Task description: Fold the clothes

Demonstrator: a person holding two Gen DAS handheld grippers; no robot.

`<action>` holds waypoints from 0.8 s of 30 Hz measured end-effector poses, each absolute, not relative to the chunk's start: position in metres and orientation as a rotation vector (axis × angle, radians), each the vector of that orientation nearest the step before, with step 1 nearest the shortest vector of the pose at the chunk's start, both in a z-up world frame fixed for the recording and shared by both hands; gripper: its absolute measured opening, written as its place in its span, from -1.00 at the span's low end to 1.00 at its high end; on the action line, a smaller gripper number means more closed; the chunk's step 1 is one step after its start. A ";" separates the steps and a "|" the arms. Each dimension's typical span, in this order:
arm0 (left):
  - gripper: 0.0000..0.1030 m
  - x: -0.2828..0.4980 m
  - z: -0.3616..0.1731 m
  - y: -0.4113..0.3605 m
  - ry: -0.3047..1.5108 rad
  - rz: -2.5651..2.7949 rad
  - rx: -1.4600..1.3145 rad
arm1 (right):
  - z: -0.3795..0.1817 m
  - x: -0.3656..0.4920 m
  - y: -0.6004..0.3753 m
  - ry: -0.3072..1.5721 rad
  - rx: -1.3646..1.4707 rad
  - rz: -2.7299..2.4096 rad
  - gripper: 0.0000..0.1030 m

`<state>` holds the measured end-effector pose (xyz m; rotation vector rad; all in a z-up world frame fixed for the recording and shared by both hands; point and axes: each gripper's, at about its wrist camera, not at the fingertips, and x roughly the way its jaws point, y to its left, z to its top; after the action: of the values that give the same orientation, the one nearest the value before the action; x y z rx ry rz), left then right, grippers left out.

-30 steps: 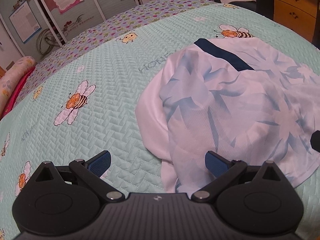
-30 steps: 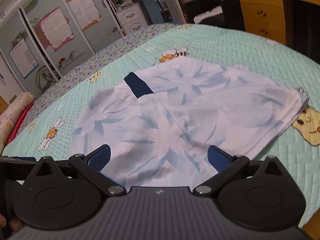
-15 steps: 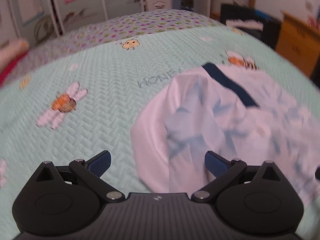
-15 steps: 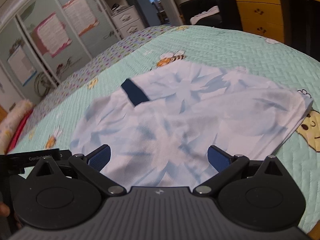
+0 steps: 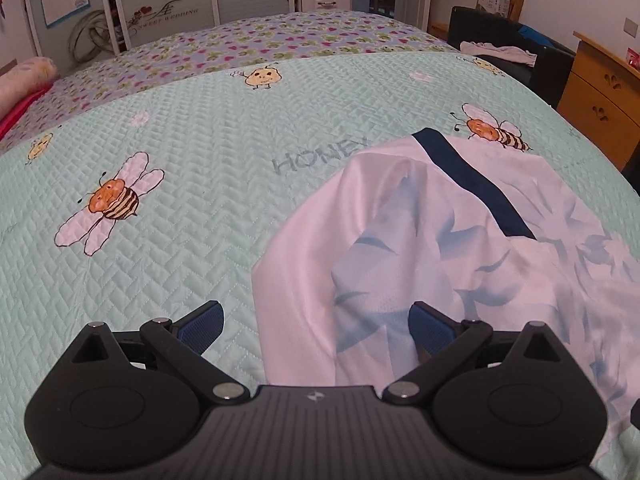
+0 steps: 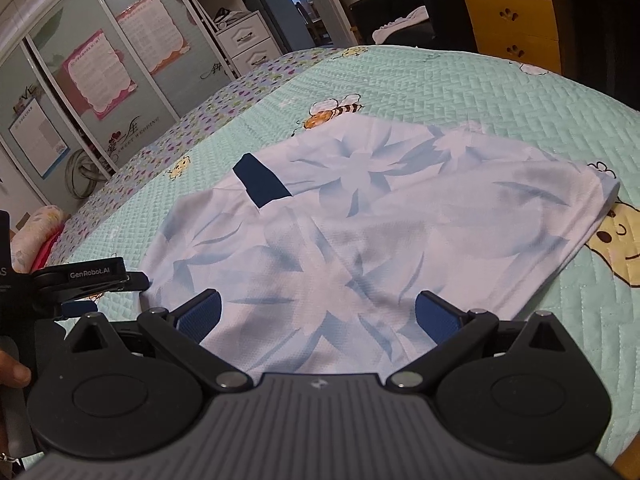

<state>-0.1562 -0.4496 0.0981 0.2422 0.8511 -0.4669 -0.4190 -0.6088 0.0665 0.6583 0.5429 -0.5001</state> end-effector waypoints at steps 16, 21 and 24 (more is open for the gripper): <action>0.34 -0.147 0.066 -0.466 0.909 -0.620 0.174 | 0.063 -0.433 -0.608 0.538 0.638 -0.532 0.98; -0.92 -0.155 0.077 -0.469 0.878 -0.675 0.139 | 0.062 -0.435 -0.616 0.546 0.616 -0.577 0.98; -0.93 -0.172 0.099 -0.463 0.764 -0.710 0.145 | 0.063 -0.437 -0.627 0.535 0.580 -0.607 0.98</action>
<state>-0.1722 -0.4625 0.0994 0.1445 0.7643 -0.7103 -0.4372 -0.6270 0.0629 0.5797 0.5351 -0.6068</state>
